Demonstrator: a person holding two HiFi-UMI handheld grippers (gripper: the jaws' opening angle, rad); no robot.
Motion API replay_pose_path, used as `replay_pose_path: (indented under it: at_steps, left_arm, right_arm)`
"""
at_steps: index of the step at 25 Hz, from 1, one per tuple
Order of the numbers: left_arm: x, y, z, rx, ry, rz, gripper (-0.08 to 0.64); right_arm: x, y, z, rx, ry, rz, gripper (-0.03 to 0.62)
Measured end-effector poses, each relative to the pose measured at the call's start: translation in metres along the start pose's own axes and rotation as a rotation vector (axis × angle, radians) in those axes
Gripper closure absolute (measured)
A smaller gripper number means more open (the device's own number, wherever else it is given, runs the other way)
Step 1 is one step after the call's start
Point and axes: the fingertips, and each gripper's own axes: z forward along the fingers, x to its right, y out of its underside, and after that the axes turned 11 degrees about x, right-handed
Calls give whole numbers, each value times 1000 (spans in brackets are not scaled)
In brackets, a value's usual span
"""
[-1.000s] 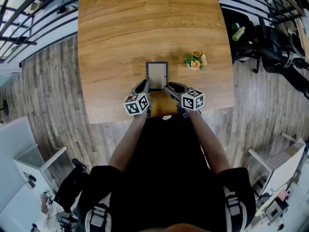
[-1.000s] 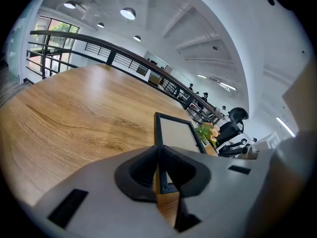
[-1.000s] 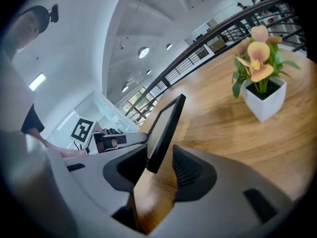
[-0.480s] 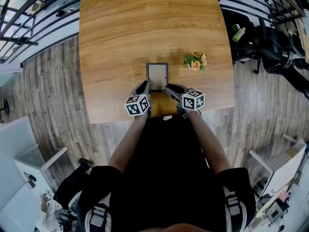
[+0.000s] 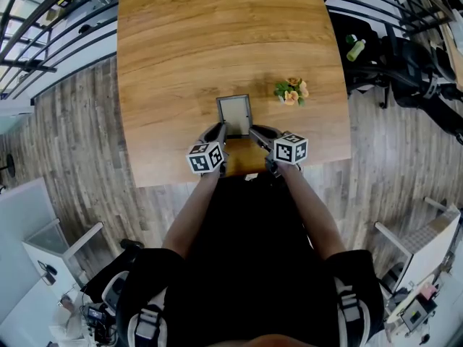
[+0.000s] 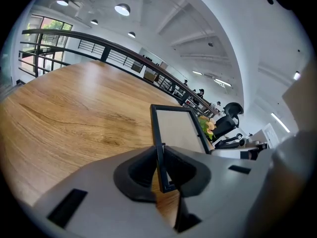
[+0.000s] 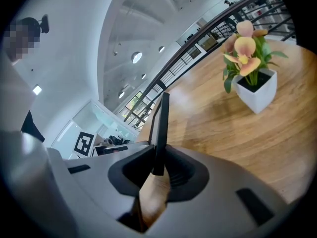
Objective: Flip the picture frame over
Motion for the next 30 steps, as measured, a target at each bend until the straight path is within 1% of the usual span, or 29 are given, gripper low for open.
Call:
replay_pose_path:
  at_steps: [6, 9, 12, 16, 18, 21, 27, 30]
  left_arm:
    - [0, 6, -1, -15, 7, -7, 500]
    - [3, 7, -1, -9, 33, -41, 497]
    - [6, 6, 1, -7, 56, -56, 468]
    - [10, 3, 3, -4, 70, -55, 408]
    - [12, 0, 3, -3, 74, -54, 382]
    - [17, -7, 2, 11, 84, -68, 371]
    - [42, -31, 7, 60, 139, -120, 371]
    - [54, -42, 11, 78, 157, -145, 371]
  right_arm:
    - [0, 0, -1, 2, 3, 23, 518]
    - [0, -1, -2, 8, 1, 32, 520]
    - [-1, -4, -1, 23, 2, 45, 520]
    - [-2, -9, 2, 24, 14, 2, 522]
    - [-2, -10, 4, 19, 27, -45, 522]
    - [-2, -15, 6, 16, 54, -148, 522]
    - [-9, -22, 12, -12, 99, -422, 522]
    - [-16, -24, 14, -24, 106, -540, 522]
